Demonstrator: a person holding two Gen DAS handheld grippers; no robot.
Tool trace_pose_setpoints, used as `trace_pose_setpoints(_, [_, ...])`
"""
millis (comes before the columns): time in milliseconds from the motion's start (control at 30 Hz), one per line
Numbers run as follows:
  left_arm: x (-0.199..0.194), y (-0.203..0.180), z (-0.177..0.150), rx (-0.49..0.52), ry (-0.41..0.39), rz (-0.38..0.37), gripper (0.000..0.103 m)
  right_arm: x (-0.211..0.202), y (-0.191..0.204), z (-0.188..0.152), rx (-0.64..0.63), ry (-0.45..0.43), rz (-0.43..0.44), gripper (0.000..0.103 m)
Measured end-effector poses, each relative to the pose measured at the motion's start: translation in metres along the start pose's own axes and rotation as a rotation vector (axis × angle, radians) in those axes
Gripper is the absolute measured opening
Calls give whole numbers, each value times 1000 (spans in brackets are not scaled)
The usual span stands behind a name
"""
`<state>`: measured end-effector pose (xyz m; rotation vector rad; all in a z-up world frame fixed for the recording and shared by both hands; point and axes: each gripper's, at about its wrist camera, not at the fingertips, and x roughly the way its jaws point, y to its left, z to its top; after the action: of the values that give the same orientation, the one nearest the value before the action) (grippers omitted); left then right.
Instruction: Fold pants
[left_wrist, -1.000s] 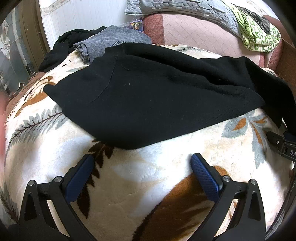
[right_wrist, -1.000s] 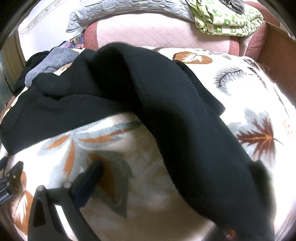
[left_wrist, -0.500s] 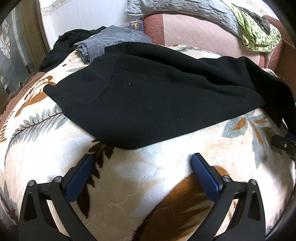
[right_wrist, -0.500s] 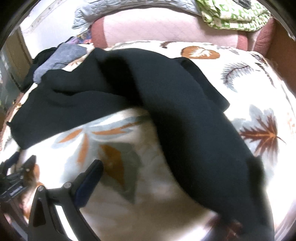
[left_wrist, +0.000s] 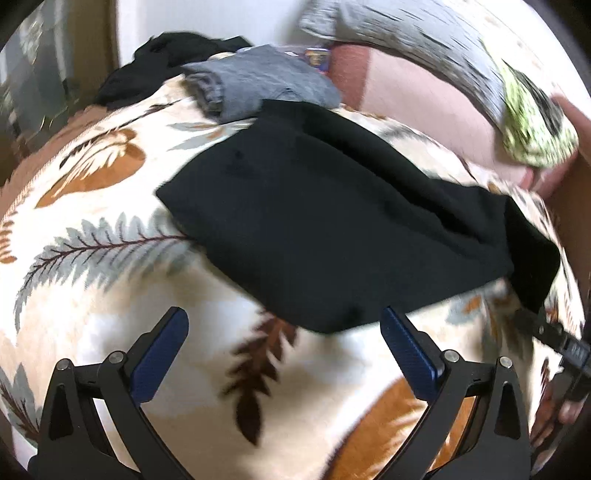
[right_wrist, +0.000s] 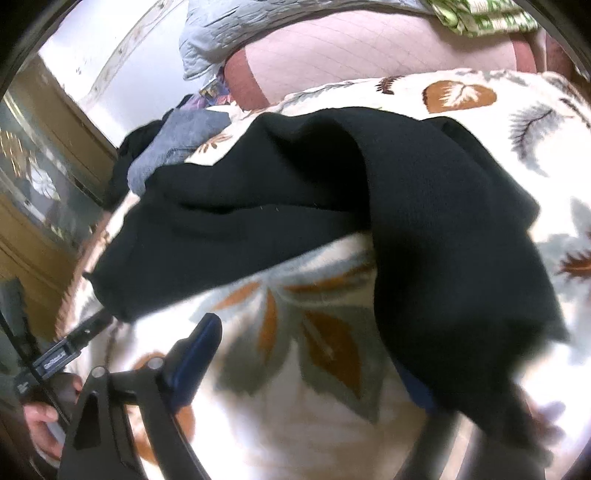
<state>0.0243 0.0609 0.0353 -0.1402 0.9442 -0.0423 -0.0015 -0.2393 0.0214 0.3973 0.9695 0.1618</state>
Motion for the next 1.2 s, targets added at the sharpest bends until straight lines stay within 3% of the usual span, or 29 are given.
trace_pose_setpoints(167, [12,23,18,-139,-14,-42,103,17,5,17,14,-17,19,89])
trace_pose_setpoints(367, [37,25,37,-157,8,-35,103,34,0,37,71,-50,33,88])
trace_pose_setpoints(467, [43,25,41,-163,1,-35,103,39,1,42,66,-75,0,67])
trace_pose_setpoints(533, [45,23,43,-158,-9,-28,103,40,0,43,62,-83,6,42])
trace_pose_setpoints(567, [45,22,43,-155,-11,-24,100,41,0,43,65,-83,22,39])
trace_pose_setpoints(633, [45,20,44,-151,-18,-15,81,39,2,43,48,-84,33,23])
trace_pose_setpoints(700, [46,18,45,-142,-12,6,33,35,7,42,26,-89,28,12])
trace_pose_setpoints(767, [43,18,44,-147,-15,13,16,27,10,42,12,-100,39,10])
trace_pose_setpoints(933, [20,29,38,-191,-36,-56,8,2,24,41,-18,-97,67,9])
trace_pose_setpoints(1200, [-30,37,-5,-159,-34,-61,8,-34,39,1,-74,-34,94,9])
